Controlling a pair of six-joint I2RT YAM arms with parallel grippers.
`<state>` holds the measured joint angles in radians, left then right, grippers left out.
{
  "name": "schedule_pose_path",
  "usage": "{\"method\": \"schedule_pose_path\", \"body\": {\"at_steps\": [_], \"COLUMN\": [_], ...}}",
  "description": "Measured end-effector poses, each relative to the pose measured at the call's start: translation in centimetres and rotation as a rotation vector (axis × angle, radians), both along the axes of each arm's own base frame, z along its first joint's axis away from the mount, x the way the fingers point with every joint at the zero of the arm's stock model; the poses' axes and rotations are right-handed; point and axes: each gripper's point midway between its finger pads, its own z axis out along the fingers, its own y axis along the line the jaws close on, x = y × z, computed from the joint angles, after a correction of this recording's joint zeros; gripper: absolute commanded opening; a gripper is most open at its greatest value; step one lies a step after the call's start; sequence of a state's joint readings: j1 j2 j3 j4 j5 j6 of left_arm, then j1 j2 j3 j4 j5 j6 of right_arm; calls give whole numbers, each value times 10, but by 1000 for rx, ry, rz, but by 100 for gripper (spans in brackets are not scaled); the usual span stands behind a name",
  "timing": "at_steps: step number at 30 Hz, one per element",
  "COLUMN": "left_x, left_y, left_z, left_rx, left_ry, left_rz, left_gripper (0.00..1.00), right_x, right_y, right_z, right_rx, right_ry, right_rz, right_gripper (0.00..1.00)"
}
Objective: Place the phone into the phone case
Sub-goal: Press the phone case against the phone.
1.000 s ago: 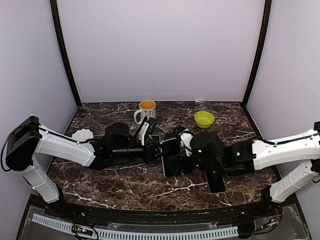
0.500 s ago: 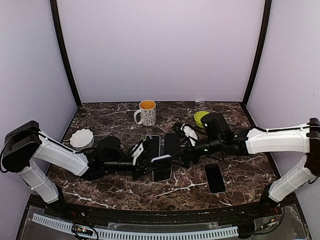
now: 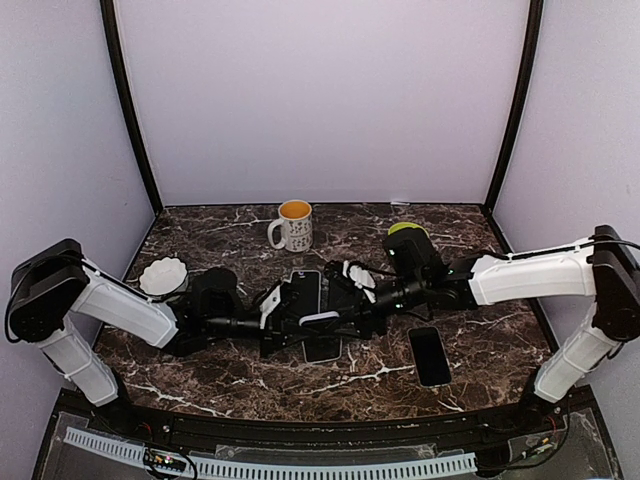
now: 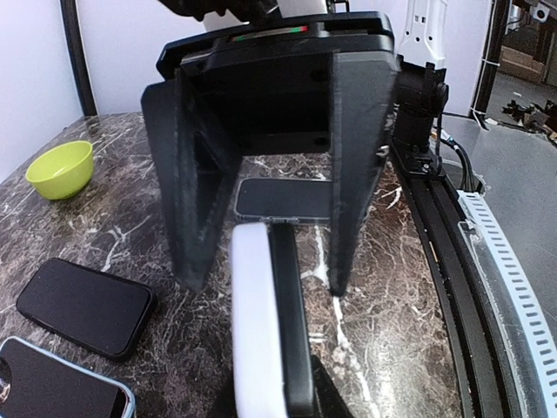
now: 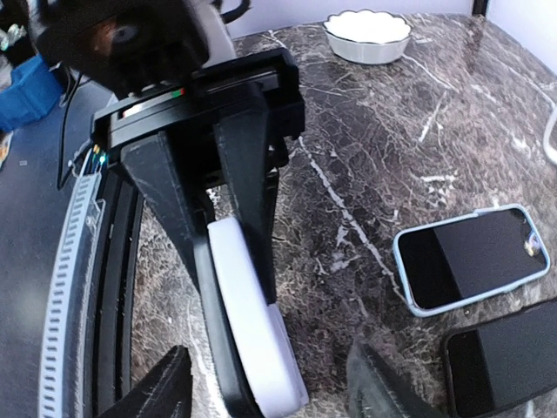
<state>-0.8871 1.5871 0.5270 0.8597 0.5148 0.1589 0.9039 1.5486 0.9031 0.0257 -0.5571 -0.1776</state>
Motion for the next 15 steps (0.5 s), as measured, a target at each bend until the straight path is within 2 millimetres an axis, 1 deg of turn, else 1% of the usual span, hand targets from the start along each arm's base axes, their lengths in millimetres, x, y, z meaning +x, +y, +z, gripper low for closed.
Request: {"method": "schedule_pose_path", "body": {"at_steps": [4, 5, 6, 7, 8, 9, 11, 13, 15], "left_x": [0, 0, 2, 2, 2, 2, 2, 3, 3], "left_y": [-2, -1, 0, 1, 1, 1, 2, 3, 4], "left_z": [0, 0, 0, -1, -1, -1, -5, -10, -11], "left_rx": [-5, -5, -4, -3, -3, -1, 16, 33, 41], "left_ry": [5, 7, 5, 7, 8, 0, 3, 8, 9], "left_rz": [-32, -35, -33, -38, -40, -42, -38, -33, -26], "left_gripper": [9, 13, 15, 23, 27, 33, 42, 48, 50], "right_x": [-3, -5, -5, -5, -5, -5, -4, -4, -4], "right_y": [8, 10, 12, 12, 12, 12, 12, 8, 6], "right_z": [-4, -5, -4, -4, -4, -4, -5, -5, -4], "right_rx": [-1, -1, 0, -1, -3, -4, -9, -16, -20], "right_ry": [-13, -25, -41, -59, -72, -76, -82, -91, -102], "right_rz": [42, 60, 70, 75, 79, 78, 67, 54, 44], "right_gripper": [5, 0, 0, 0, 0, 0, 0, 0, 0]}}
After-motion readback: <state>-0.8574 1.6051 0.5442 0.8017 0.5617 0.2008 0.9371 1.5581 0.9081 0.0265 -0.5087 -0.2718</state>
